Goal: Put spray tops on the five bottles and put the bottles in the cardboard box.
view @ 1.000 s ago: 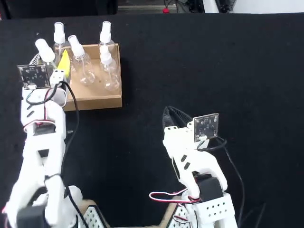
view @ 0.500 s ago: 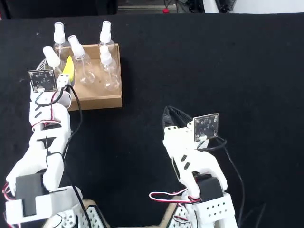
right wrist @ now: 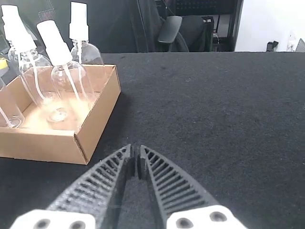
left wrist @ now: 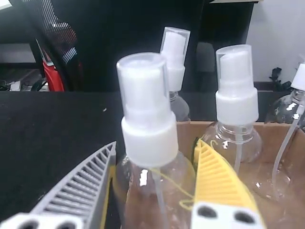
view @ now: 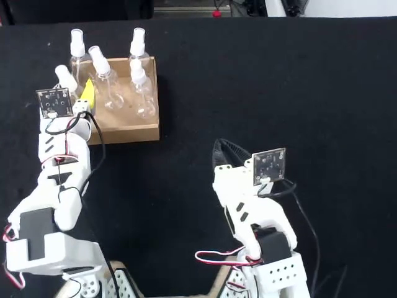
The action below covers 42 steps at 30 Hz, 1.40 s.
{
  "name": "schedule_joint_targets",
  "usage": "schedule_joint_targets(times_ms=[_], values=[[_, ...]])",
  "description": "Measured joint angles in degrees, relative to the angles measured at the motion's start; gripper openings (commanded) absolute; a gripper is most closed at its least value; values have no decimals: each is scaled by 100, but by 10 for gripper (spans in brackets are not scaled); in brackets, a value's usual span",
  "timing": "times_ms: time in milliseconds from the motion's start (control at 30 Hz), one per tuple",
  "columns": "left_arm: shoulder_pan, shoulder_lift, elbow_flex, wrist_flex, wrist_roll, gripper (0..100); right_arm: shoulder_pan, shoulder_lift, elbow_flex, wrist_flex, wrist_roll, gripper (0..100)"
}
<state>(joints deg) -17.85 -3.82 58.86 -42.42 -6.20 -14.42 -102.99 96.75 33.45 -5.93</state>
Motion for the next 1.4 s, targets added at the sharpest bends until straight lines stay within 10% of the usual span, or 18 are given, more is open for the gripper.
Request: schedule_joint_targets(times_ms=[1400], values=[[-9,9,273,0,-18,214,0,0,0,0,0,15]])
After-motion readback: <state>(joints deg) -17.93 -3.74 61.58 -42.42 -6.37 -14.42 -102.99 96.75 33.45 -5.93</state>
